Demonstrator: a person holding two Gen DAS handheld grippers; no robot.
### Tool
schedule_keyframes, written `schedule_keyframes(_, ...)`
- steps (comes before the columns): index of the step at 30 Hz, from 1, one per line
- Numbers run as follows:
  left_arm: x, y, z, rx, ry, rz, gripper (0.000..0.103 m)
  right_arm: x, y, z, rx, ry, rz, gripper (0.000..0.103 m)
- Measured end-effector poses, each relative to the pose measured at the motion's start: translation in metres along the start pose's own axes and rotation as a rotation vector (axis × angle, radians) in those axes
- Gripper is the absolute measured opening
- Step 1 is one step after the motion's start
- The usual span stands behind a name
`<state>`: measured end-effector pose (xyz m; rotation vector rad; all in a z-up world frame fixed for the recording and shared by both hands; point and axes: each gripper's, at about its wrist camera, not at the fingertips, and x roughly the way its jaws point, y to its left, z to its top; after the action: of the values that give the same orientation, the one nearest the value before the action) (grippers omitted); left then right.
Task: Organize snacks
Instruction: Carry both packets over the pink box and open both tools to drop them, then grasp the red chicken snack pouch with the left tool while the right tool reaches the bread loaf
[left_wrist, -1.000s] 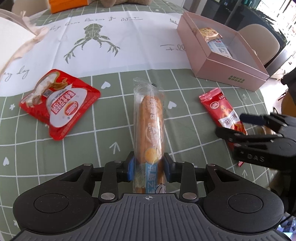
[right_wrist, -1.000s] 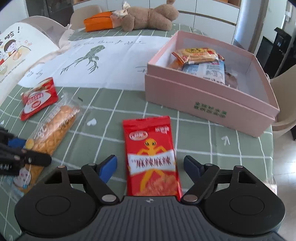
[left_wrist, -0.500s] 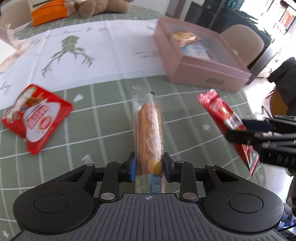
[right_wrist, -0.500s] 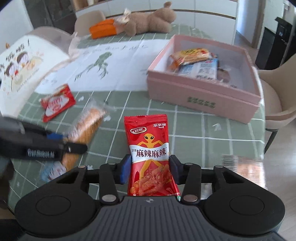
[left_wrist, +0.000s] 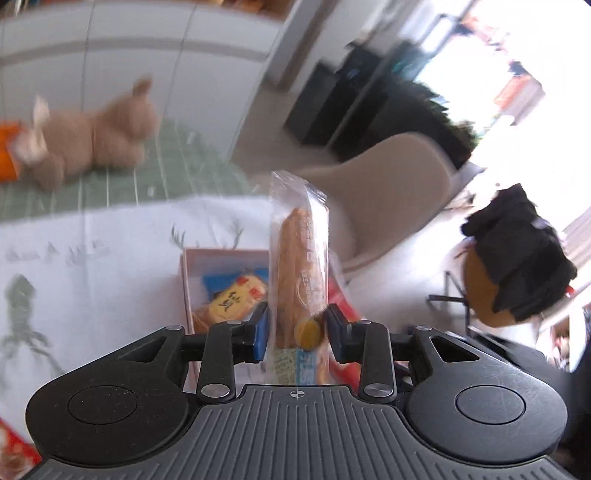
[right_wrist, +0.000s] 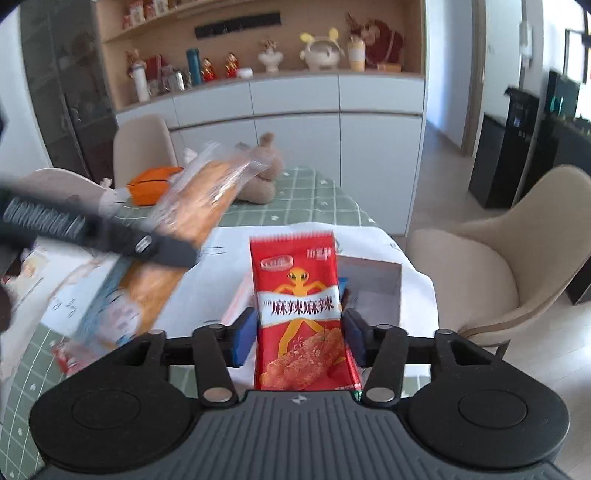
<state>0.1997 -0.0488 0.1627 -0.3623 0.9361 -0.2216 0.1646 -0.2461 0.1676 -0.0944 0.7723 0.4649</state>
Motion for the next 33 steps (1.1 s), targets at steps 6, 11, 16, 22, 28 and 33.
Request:
schedule_keyframes(6, 0.060, 0.035, -0.035, -0.122, 0.042, -0.038, 0.036, 0.004, -0.048, -0.049, 0.086, 0.114, -0.047, 0.054)
schedule_keyframes(11, 0.010, 0.059, -0.086, -0.081, -0.039, 0.138, 0.036, -0.004, -0.056, -0.122, 0.122, 0.250, -0.015, 0.057)
schedule_keyframes(16, -0.044, 0.127, -0.140, -0.171, -0.103, 0.348, 0.036, 0.002, -0.037, -0.173, 0.239, 0.292, 0.013, 0.050)
schedule_keyframes(22, -0.096, 0.216, -0.183, -0.383, -0.127, 0.560, 0.036, 0.026, 0.022, -0.160, 0.157, 0.269, 0.097, 0.038)
schedule_keyframes(28, -0.106, 0.245, -0.194, -0.411, -0.148, 0.579, 0.036, 0.039, 0.089, -0.152, 0.023, 0.257, 0.133, 0.038)
schedule_keyframes(33, -0.080, 0.216, -0.184, -0.264, -0.109, 0.506, 0.036, 0.037, 0.106, -0.158, -0.069, 0.270, 0.095, 0.038)
